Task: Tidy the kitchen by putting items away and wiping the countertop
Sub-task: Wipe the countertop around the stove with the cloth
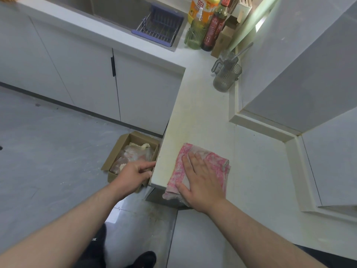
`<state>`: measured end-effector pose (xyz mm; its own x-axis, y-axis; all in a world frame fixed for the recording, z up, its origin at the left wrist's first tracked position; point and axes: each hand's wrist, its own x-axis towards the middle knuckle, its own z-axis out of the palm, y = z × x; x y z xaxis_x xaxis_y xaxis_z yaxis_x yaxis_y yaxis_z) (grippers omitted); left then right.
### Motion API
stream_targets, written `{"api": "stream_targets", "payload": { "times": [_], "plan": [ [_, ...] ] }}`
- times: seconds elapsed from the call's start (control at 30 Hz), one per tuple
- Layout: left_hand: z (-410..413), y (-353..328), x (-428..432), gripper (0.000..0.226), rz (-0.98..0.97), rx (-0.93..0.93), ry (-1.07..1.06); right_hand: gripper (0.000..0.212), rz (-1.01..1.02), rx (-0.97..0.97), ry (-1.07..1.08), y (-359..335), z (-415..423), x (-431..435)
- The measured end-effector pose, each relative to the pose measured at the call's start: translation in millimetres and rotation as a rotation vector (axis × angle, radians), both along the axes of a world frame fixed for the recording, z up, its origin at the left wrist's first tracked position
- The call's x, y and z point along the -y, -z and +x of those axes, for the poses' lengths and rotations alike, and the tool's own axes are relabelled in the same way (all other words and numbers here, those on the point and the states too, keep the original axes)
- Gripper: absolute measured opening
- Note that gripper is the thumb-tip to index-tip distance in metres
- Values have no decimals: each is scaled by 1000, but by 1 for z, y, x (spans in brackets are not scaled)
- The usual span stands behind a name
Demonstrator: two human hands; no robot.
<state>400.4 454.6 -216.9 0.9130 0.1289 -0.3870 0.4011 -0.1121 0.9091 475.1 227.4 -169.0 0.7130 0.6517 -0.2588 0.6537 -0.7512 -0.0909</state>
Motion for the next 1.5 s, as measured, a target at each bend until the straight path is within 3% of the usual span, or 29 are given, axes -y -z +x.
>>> {"api": "stream_targets", "payload": {
  "times": [0.37,0.53,0.63,1.1,1.5],
  "plan": [
    [5,-2,-13,34,-156,44,37,82,42,-32,69,0,-23,-69],
    [22,-2,-28,32,-150,12,82,82,158,-94,298,-3,-16,-73],
    [39,4,-41,34,-77,-9,111,83,125,-86,364,-4,-13,-77],
    [115,6,-54,42,197,16,259,86,71,-81,330,-8,51,-88],
    [153,6,-62,37,166,-19,268,90,74,-2,260,-1,111,-95]
  ]
}}
